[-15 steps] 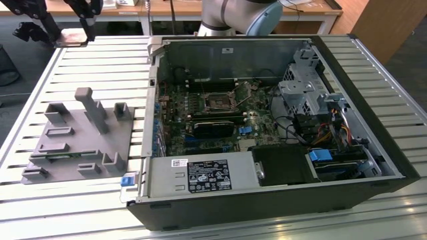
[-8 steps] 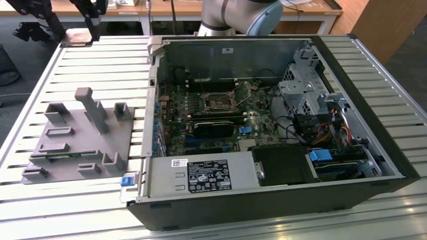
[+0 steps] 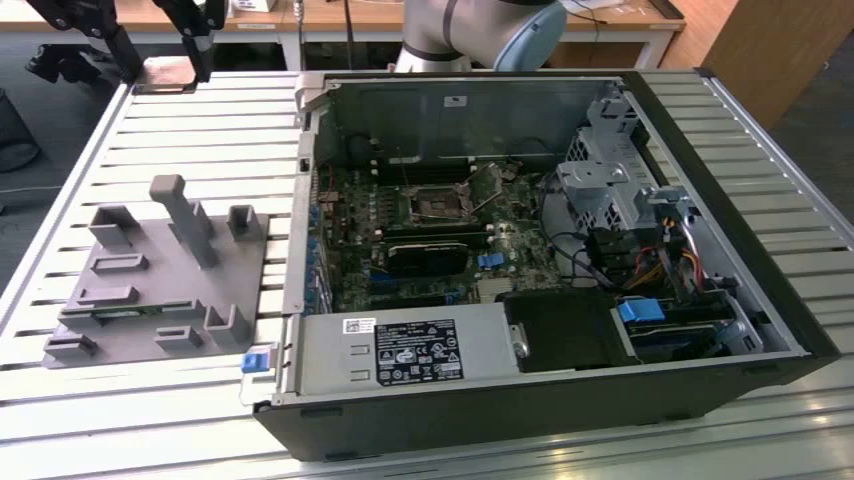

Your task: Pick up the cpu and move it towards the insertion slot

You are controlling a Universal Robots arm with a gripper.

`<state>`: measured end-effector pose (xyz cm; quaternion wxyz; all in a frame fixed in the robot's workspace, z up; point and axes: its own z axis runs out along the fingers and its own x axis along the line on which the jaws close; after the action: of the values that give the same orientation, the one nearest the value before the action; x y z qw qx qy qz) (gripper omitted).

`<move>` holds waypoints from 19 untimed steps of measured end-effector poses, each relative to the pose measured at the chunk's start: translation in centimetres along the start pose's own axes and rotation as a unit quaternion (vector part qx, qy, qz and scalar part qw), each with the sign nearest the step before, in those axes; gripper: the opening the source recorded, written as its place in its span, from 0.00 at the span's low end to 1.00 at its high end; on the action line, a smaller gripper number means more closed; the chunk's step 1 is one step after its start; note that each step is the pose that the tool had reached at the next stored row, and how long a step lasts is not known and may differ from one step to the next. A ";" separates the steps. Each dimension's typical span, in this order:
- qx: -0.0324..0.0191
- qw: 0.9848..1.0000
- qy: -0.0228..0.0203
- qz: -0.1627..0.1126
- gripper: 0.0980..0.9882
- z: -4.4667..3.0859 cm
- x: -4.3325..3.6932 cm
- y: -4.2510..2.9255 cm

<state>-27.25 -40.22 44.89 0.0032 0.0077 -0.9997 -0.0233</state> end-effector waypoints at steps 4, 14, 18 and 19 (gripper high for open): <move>0.000 1.000 0.000 0.000 0.50 0.00 -0.34 0.00; 0.000 1.000 0.000 0.000 0.50 -0.01 -0.97 -0.01; 0.000 1.000 0.000 0.000 0.50 -0.01 -1.29 -0.02; 0.000 1.000 0.000 0.000 0.50 -0.01 -1.35 -0.02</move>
<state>-25.90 -40.22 44.89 0.0032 0.0077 -0.9997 -0.0234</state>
